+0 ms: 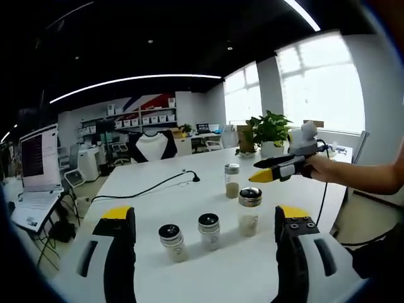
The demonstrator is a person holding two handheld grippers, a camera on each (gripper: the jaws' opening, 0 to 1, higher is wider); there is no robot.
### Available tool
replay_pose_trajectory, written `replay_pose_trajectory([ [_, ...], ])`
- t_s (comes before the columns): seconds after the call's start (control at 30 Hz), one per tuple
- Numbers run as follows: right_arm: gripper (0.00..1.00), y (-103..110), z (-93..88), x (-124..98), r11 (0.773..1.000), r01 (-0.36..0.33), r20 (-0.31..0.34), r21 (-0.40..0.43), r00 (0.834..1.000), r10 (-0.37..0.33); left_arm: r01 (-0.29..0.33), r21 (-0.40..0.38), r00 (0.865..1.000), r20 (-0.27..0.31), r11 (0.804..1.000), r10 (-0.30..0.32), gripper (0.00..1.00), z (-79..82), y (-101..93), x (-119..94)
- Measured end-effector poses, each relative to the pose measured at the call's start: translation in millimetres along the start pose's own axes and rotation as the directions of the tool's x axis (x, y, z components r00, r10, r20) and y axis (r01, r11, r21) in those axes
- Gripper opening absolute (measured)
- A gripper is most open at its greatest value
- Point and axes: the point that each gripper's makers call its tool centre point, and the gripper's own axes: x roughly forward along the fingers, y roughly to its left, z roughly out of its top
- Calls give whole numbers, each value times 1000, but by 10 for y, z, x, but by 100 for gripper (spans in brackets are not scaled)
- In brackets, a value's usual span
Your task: Rotate the seasoning bottle until the label or dispensing opening points toward the visible target arrow and the bottle remains upright within the marked orientation range
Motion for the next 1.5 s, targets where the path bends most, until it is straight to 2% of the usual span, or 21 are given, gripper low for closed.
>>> replay_pose_trajectory([
  [0.37, 86, -570, 225, 61, 996, 93, 17, 3, 995, -93, 20, 13, 1000, 7, 1000, -20, 97, 50, 0, 69],
  [0.5, 84, -756, 237, 200, 991, 130, 16, 23, 991, -130, 24, 13, 1000, -1, 1000, -24, 97, 40, 7, 115],
  [0.6, 82, -793, 211, 314, 991, 127, 14, 46, 992, -128, 28, 14, 1000, -5, 999, -28, 97, 36, 2, 143],
  [0.67, 81, -810, 140, 407, 991, 128, -12, 44, 992, -128, 33, 13, 999, -4, 999, -33, 97, 36, 5, 171],
  [0.93, 73, -950, 17, 573, 985, 158, -37, 74, 987, -156, 51, -1, 999, -15, 999, -51, 97, -7, 43, 333],
  [1.1, 69, -1041, -78, 726, 983, 163, -58, 78, 986, -159, 42, -12, 998, -37, 999, -43, 97, -59, 142, 463],
  [1.27, 65, -1099, -109, 839, 982, 168, -59, 85, 985, -164, 39, -14, 999, -30, 999, -40, 97, -23, 210, 547],
  [1.37, 60, -1107, -128, 886, 982, 163, -62, 92, 986, -158, 43, -6, 998, -37, 999, -43, 97, -28, 226, 598],
  [1.43, 57, -1088, -209, 918, 986, 155, -104, 62, 983, -148, 52, -8, 998, -45, 999, -52, 97, -66, 231, 650],
  [1.5, 50, -1106, -196, 928, 985, 166, -83, 44, 983, -162, 54, -13, 997, -60, 998, -55, 97, -113, 239, 676],
])
